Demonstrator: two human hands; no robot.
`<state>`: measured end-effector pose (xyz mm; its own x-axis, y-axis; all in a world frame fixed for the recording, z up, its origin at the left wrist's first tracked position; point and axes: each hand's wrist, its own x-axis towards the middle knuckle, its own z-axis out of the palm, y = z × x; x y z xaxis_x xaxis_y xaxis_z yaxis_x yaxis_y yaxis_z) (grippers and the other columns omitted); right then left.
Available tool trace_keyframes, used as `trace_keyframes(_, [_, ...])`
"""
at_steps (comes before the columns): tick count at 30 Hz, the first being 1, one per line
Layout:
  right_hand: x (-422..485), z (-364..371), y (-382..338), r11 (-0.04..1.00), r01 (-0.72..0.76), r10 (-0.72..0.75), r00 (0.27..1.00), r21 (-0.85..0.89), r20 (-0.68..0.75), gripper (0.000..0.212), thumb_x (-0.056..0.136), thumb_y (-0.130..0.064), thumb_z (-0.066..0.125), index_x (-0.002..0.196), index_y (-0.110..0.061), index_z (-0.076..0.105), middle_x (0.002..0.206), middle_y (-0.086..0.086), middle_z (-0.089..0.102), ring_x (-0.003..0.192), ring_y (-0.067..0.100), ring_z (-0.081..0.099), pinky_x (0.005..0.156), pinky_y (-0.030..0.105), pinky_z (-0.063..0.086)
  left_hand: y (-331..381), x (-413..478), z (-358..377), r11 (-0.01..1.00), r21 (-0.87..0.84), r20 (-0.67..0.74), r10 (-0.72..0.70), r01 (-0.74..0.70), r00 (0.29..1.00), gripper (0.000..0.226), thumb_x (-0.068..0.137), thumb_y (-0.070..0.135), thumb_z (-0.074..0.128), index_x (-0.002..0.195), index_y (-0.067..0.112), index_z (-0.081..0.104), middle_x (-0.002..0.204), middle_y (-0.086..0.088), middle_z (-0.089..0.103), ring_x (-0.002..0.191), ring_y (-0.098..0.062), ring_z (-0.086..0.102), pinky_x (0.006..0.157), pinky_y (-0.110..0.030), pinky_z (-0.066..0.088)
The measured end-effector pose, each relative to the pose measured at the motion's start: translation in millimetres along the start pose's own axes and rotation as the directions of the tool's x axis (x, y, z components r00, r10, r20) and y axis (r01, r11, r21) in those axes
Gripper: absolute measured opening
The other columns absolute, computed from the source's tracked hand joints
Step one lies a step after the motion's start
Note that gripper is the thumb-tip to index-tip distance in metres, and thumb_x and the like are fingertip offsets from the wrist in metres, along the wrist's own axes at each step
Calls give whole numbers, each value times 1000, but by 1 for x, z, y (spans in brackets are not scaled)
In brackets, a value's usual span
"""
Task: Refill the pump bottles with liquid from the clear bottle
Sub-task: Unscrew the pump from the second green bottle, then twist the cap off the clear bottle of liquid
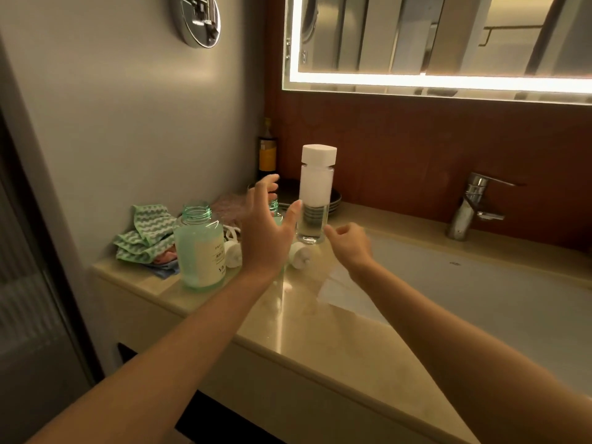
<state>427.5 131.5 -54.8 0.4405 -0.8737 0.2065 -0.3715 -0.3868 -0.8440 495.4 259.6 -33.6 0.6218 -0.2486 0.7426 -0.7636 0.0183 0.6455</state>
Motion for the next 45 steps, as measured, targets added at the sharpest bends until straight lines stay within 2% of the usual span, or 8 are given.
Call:
trace_keyframes(5, [11,-43,-10,988,87,-67,986,126,-152,31,91,-33,54,107,-7,59,98,3,60,93,18,55,79,30,45,22,4,25,990,-85,90,-102,110,991,26,88,25,61,110,12,56,106,-3,62,88,-8,58,67,-5,43])
trace_keyframes(10, [22,-53,6,981,57,-24,984,185,-176,27,90,-32,54,102,-9,61,99,8,66,92,21,59,78,31,47,22,20,65,888,-137,207,-408,440,889,53,87,26,62,132,9,40,127,-9,53,110,-20,54,87,-26,44])
trace_keyframes(13, [29,-51,16,974,29,8,987,224,-161,24,89,-32,55,97,-10,62,98,10,67,92,23,61,82,37,50,11,27,89,847,-124,214,-485,516,848,69,84,26,66,140,9,28,137,-11,44,120,-25,47,92,-30,40])
trace_keyframes(18, [50,-45,14,970,57,-25,990,237,-137,20,90,-32,55,96,-14,60,96,8,67,90,21,61,77,33,49,-11,38,118,901,-56,165,-416,430,894,83,82,22,68,145,10,16,145,-12,30,129,-26,37,103,-35,35])
trace_keyframes(24, [70,-39,13,973,60,-35,993,225,-113,22,91,-30,54,101,-11,61,97,8,66,91,20,61,72,27,44,-35,62,148,873,-15,145,-480,487,865,98,75,24,75,146,12,10,144,-13,30,129,-29,37,106,-42,36])
trace_keyframes(29, [69,-39,19,985,94,-84,993,143,-78,19,90,-29,55,98,-13,61,96,7,67,90,19,60,75,28,46,-43,74,154,881,34,156,-471,472,868,73,77,26,73,134,12,31,133,-11,42,119,-30,46,96,-42,43])
trace_keyframes(33, [66,-46,17,987,98,-90,993,124,-73,20,90,-29,54,100,-13,62,97,8,67,91,19,60,74,28,45,-39,74,150,894,6,176,-442,448,879,71,75,27,75,130,12,34,131,-10,46,117,-28,48,95,-41,43])
trace_keyframes(45, [29,-126,-51,958,271,-227,918,95,-326,25,93,-38,49,99,-15,56,92,3,66,83,13,60,62,19,43,48,53,111,963,-132,284,-189,234,940,74,70,37,78,130,13,40,125,-8,56,111,-24,55,92,-37,49])
